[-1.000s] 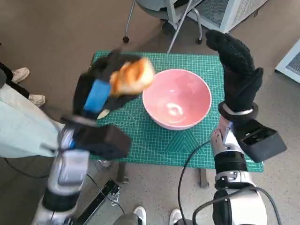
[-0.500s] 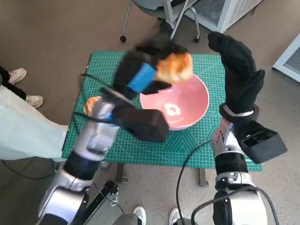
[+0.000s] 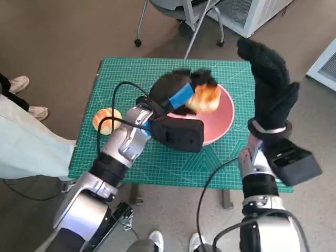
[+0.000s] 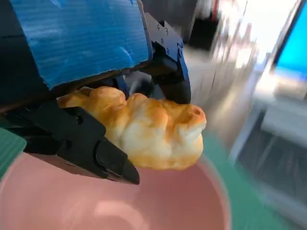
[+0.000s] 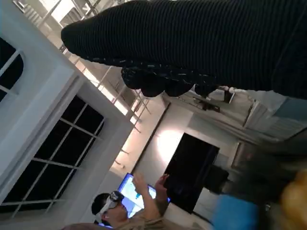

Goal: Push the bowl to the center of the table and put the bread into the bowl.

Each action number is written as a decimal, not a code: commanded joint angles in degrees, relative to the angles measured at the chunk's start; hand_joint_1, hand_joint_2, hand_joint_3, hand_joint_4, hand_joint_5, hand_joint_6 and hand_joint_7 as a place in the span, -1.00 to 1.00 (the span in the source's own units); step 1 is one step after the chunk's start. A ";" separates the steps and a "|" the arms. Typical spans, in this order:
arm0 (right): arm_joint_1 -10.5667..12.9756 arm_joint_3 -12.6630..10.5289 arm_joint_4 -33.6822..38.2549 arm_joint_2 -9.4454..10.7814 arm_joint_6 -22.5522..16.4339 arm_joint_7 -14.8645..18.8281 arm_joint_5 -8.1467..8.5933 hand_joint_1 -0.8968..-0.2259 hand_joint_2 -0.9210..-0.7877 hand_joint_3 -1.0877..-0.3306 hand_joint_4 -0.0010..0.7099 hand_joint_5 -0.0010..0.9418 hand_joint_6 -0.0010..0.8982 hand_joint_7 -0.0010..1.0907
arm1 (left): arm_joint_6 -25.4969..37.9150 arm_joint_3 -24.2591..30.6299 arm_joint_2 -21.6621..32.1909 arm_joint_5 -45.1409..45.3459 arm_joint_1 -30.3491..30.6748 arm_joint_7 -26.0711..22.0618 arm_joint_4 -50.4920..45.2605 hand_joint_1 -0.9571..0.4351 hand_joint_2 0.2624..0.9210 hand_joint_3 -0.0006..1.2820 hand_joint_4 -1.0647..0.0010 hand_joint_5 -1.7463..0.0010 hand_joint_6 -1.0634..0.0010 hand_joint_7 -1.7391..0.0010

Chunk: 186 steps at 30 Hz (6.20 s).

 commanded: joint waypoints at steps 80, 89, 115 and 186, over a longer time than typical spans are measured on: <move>0.98 0.69 -1.28 -2.98 0.52 2.83 0.84 0.13 -1.00 0.15 -0.13 -1.00 -0.86 0.43 | -6.29 5.45 20.31 -0.56 5.24 -0.53 21.80 0.13 0.77 -0.99 0.62 0.98 0.34 0.97; 1.45 0.92 -2.35 -2.99 1.10 2.52 0.90 0.09 -1.00 0.21 -0.13 -1.00 -0.86 0.44 | -5.34 1.45 18.29 2.84 4.47 3.48 25.65 0.17 0.94 -0.98 0.18 0.95 -0.05 0.92; 2.13 1.62 -3.20 -2.81 0.99 2.19 1.00 0.15 -1.00 0.21 -0.13 -1.00 -0.85 0.42 | -10.80 6.65 22.61 -2.02 1.84 6.60 11.65 0.38 1.00 -0.88 -0.27 -0.33 -0.16 -0.38; 1.48 2.66 -7.24 -3.04 4.87 -4.07 -2.82 0.14 -1.00 0.12 -0.08 -0.99 -0.88 0.46 | -32.48 23.12 -5.96 -35.86 7.57 0.74 -10.98 -0.34 1.00 -0.56 0.57 0.92 0.67 0.60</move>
